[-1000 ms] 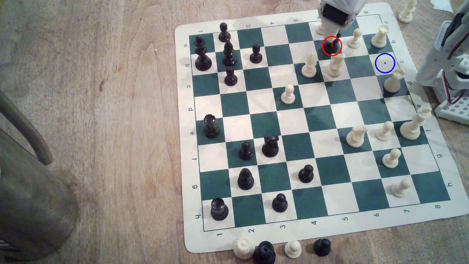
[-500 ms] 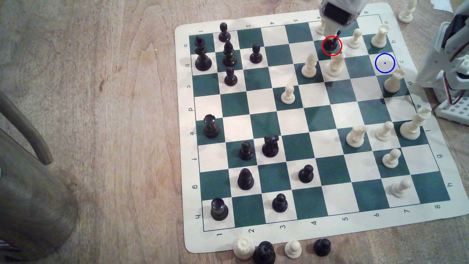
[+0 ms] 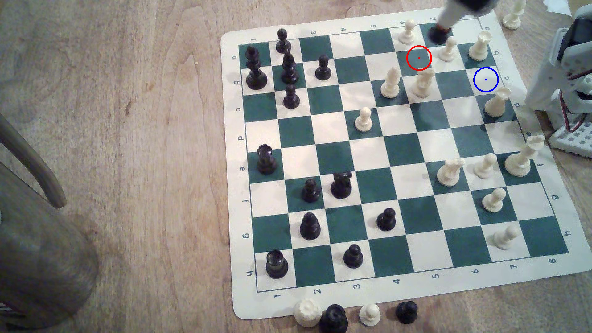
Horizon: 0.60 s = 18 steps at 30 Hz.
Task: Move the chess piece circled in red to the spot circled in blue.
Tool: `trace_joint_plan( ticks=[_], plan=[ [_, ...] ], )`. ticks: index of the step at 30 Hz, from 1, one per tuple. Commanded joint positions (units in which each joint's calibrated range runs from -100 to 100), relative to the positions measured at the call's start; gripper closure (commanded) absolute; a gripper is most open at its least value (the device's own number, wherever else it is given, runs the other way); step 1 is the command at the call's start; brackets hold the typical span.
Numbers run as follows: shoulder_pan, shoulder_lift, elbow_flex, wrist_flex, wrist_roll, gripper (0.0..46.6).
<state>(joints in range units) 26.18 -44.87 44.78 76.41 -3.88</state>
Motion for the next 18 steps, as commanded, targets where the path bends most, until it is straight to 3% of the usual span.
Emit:
trace_joint_plan(
  ticks=[1, 18],
  plan=[
    [3.9, -5.9, 1.6, 1.7, 1.1, 46.4],
    [3.0, -24.1, 18.4, 10.1, 1.8, 46.4]
  ],
)
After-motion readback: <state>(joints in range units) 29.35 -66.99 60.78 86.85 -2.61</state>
